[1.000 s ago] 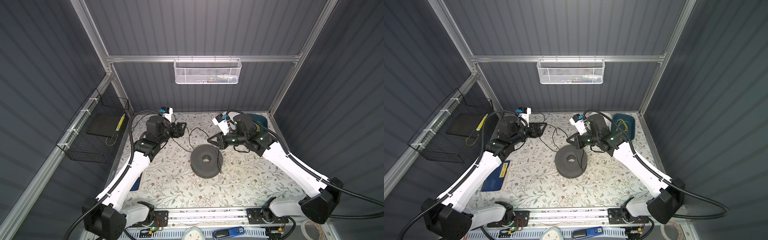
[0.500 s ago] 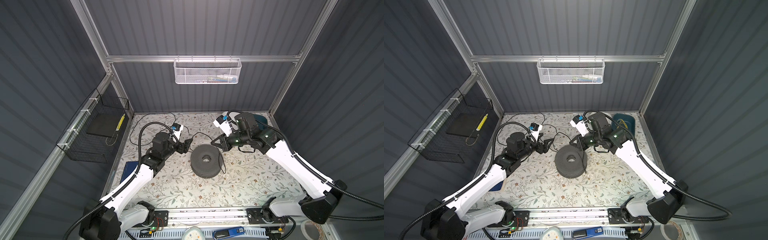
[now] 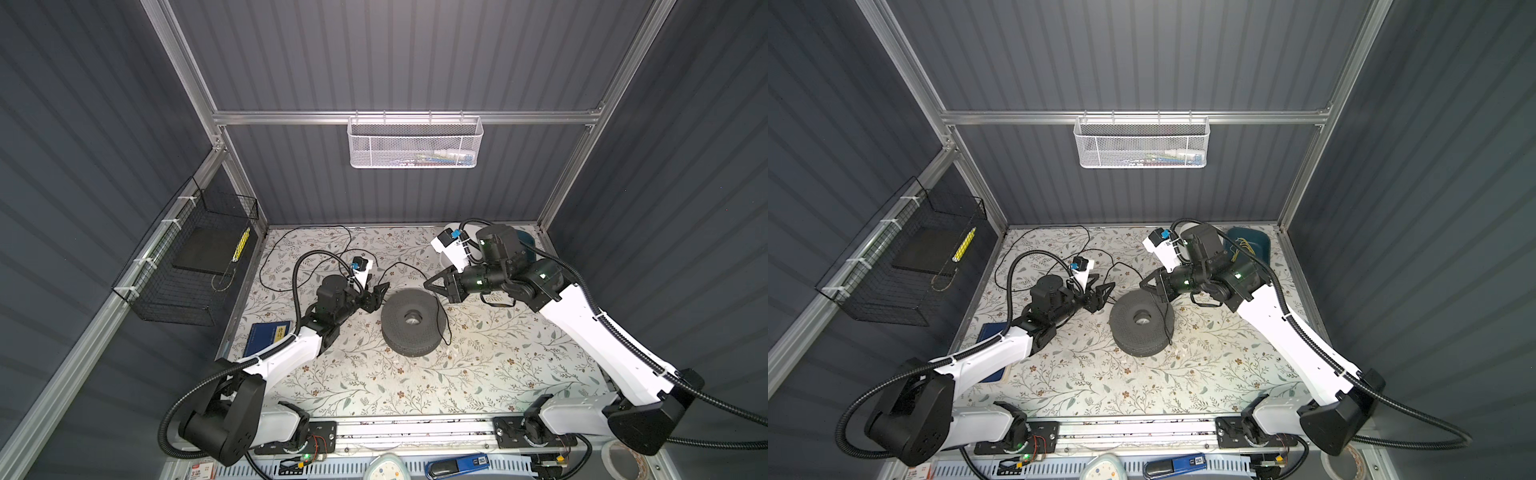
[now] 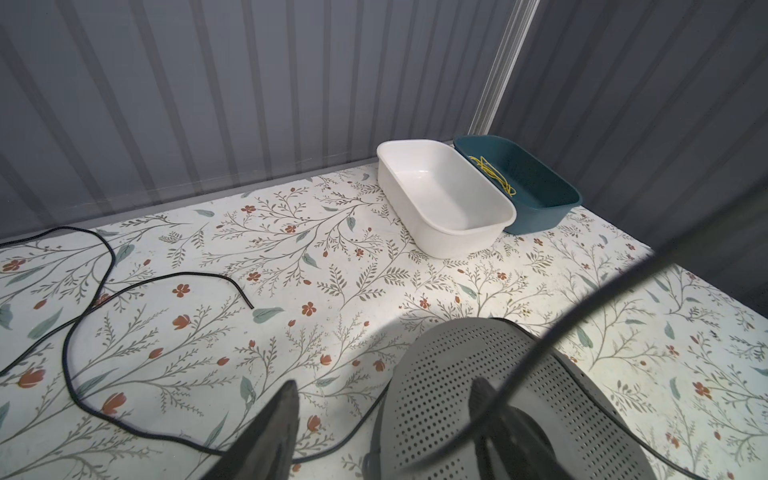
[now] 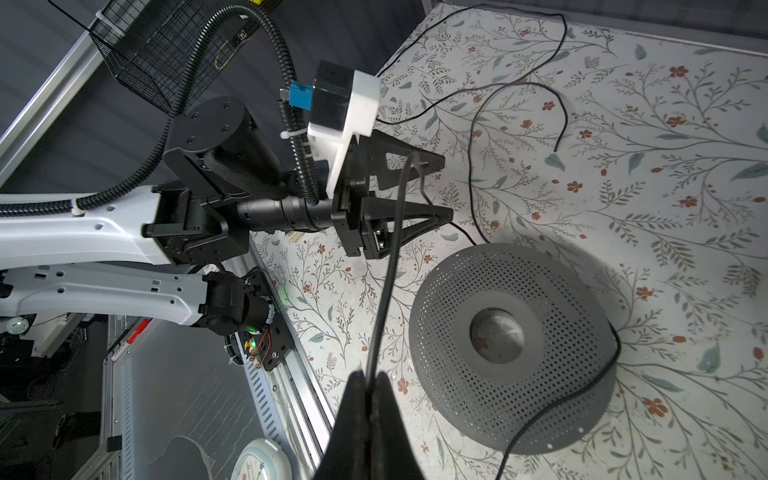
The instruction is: Wrap the cables
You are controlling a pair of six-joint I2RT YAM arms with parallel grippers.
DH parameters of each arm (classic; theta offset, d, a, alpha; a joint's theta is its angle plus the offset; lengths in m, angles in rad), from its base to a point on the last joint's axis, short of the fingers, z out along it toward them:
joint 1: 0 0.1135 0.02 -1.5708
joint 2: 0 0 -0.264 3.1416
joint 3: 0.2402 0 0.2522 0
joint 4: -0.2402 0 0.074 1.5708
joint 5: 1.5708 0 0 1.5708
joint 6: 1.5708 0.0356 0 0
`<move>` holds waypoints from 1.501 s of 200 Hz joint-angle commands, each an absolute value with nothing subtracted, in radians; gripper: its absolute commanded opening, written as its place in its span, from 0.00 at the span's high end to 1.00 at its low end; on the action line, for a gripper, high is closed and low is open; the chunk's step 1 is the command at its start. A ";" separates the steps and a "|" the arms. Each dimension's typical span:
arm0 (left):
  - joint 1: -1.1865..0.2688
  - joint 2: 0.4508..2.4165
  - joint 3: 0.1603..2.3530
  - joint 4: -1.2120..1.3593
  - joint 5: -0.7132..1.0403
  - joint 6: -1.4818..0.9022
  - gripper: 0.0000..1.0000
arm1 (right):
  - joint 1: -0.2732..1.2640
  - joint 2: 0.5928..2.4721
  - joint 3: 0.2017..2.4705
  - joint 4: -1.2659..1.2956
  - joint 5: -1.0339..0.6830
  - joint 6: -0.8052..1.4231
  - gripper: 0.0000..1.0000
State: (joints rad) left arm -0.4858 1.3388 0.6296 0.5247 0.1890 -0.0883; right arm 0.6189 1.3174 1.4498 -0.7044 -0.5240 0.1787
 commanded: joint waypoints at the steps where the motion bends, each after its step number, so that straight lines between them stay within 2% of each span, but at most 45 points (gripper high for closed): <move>1: -0.492 1.377 0.615 0.624 0.154 -0.059 0.47 | 0.615 1.300 1.483 -0.694 -0.527 0.190 1.00; 19: -0.492 1.393 0.605 0.635 0.146 -0.047 0.53 | 0.601 1.291 1.483 -0.692 -0.528 0.196 1.00; 36: -0.492 1.381 0.588 0.659 0.126 -0.050 0.74 | 0.590 1.291 1.488 -0.692 -0.522 0.198 1.00; 57: -0.492 1.338 0.586 0.637 0.127 -0.045 0.88 | 0.566 1.301 1.495 -0.697 -0.517 0.194 1.00; 72: -0.494 1.297 0.638 0.502 0.131 -0.034 1.00 | 0.543 1.317 1.511 -0.702 -0.488 0.179 1.00; 120: -0.499 1.213 0.898 -0.054 0.147 -0.028 1.00 | 0.442 1.502 1.741 -0.782 -0.223 0.052 1.00; 159: -0.512 1.177 1.035 -0.279 0.149 -0.013 1.00 | 0.386 1.675 1.982 -0.821 -0.013 -0.052 1.00; 164: -0.515 1.178 1.048 -0.301 0.158 -0.015 1.00 | 0.377 1.697 2.003 -0.825 0.017 -0.062 0.95; 172: -0.520 1.182 1.061 -0.323 0.181 -0.025 1.00 | 0.357 1.727 2.015 -0.826 0.056 -0.067 0.95; 181: -0.530 1.192 1.071 -0.336 0.204 -0.043 1.00 | 0.330 1.752 2.009 -0.838 0.042 -0.050 0.92; 192: -0.555 1.210 1.075 -0.338 0.235 -0.068 1.00 | 0.305 1.767 1.962 -0.831 0.037 -0.011 0.76; 213: -0.626 1.273 1.103 -0.325 0.261 -0.128 1.00 | 0.273 1.747 1.815 -0.773 0.021 0.071 0.54; 239: -0.668 1.367 1.166 -0.322 0.297 -0.238 1.00 | 0.238 1.687 1.693 -0.725 -0.142 0.165 0.42; 257: -0.673 1.401 1.183 -0.280 0.314 -0.309 1.00 | 0.226 1.645 1.632 -0.716 -0.182 0.209 0.34; 300: -0.676 1.481 1.240 -0.289 0.292 -0.387 1.00 | 0.200 1.461 1.412 -0.592 -0.326 0.337 0.31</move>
